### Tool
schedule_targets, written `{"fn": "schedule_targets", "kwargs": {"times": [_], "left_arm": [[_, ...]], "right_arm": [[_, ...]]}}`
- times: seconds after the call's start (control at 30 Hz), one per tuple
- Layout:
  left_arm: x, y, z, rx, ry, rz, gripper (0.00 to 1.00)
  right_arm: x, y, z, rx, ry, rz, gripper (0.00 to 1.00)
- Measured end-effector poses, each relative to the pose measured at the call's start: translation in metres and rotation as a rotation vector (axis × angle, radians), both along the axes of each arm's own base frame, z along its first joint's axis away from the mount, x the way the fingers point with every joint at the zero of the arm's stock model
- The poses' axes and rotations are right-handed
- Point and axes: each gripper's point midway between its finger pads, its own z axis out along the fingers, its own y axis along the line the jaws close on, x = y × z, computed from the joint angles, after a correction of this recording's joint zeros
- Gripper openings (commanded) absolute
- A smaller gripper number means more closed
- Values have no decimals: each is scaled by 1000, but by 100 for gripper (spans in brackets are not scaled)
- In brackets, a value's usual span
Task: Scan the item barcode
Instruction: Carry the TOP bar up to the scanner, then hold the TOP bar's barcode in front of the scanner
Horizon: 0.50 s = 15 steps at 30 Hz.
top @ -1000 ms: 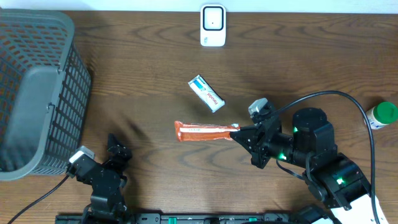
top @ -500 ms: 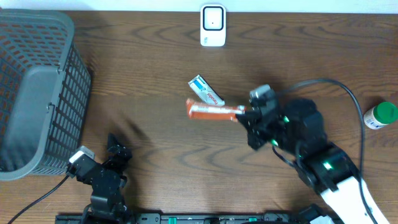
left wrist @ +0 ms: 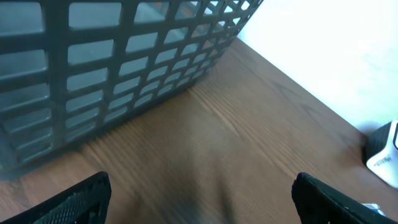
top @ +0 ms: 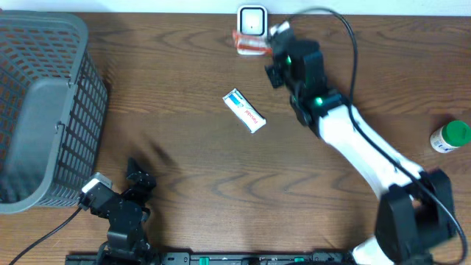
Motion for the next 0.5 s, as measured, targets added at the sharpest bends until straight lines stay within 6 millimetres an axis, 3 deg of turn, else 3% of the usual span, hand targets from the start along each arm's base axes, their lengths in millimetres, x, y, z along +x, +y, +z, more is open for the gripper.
{"fn": "schedule_targets", "kwargs": {"times": [0.23,0.33,0.5], "left_arm": [[0,0,0,0,0,0,93],[0,0,0,0,0,0,93],[0,0,0,0,0,0,94]], "right_arm": [[72,-6,38,-236,-223,-113,1],[88,-9,33,-338,-264,-145,1],[110,-12,7,-525,-329,-196,1]]}}
